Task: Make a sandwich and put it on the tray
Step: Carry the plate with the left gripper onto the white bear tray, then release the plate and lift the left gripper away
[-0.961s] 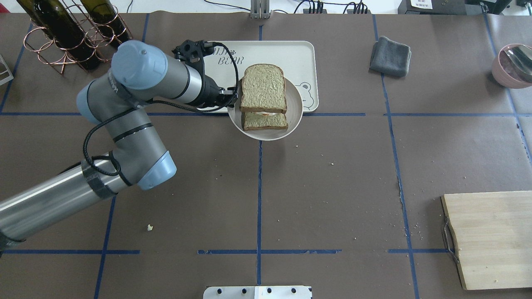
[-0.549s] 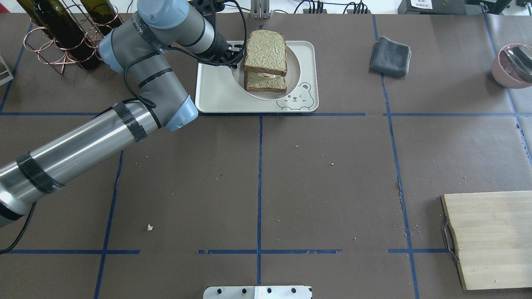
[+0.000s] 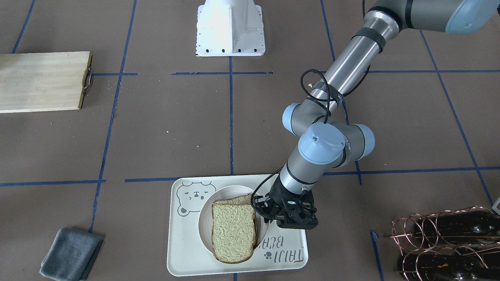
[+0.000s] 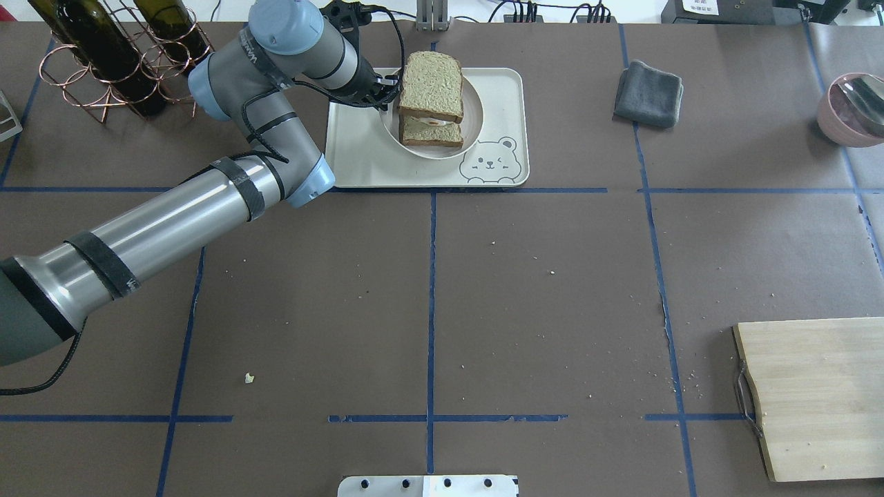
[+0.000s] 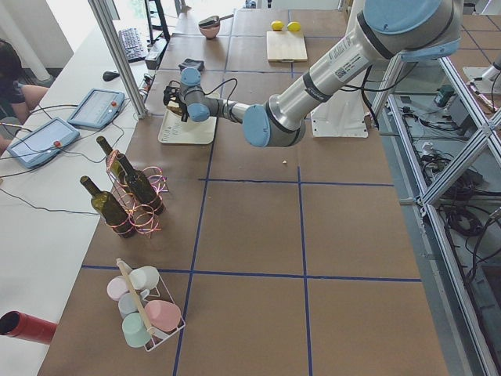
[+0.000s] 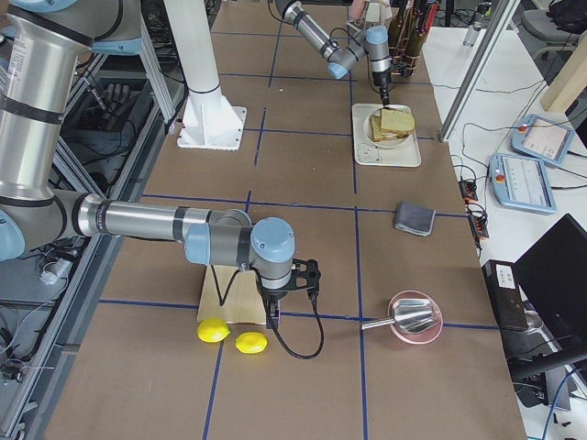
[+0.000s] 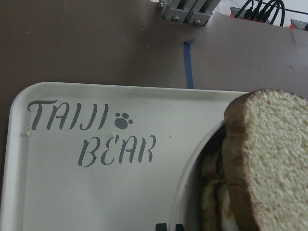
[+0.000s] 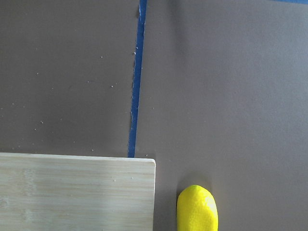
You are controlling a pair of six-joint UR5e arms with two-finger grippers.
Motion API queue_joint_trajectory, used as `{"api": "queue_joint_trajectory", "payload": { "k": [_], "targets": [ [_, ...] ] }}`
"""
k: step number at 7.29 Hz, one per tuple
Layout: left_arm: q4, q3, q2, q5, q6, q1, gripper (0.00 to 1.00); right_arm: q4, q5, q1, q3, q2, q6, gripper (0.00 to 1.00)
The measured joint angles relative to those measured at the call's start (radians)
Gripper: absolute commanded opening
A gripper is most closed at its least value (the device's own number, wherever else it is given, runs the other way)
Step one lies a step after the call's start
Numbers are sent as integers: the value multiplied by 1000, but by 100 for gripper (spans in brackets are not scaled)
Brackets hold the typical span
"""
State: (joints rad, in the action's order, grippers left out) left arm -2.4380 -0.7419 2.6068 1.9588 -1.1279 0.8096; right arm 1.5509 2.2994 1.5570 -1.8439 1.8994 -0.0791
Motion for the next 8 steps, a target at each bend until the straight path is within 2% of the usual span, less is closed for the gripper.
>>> {"api": "queue_joint_trajectory", "payload": {
  "k": [1, 2, 3, 6, 7, 8],
  "targets": [
    [-16, 23, 6, -14, 0, -7, 60, 0, 0, 0, 1, 1, 0, 100],
    [-22, 30, 8, -24, 1, -13, 68, 0, 0, 0, 2, 1, 1, 100],
    [-24, 29, 8, -28, 11, -15, 100, 0, 0, 0, 6, 1, 1, 100],
    [-11, -41, -17, -31, 56, 1, 100, 0, 0, 0, 18, 1, 0, 100],
    [43, -136, -65, -28, 98, 25, 100, 0, 0, 0, 21, 1, 1, 100],
    [154, -284, -136, -25, 149, 47, 100, 0, 1, 0, 23, 1, 1, 100]
  ]
}}
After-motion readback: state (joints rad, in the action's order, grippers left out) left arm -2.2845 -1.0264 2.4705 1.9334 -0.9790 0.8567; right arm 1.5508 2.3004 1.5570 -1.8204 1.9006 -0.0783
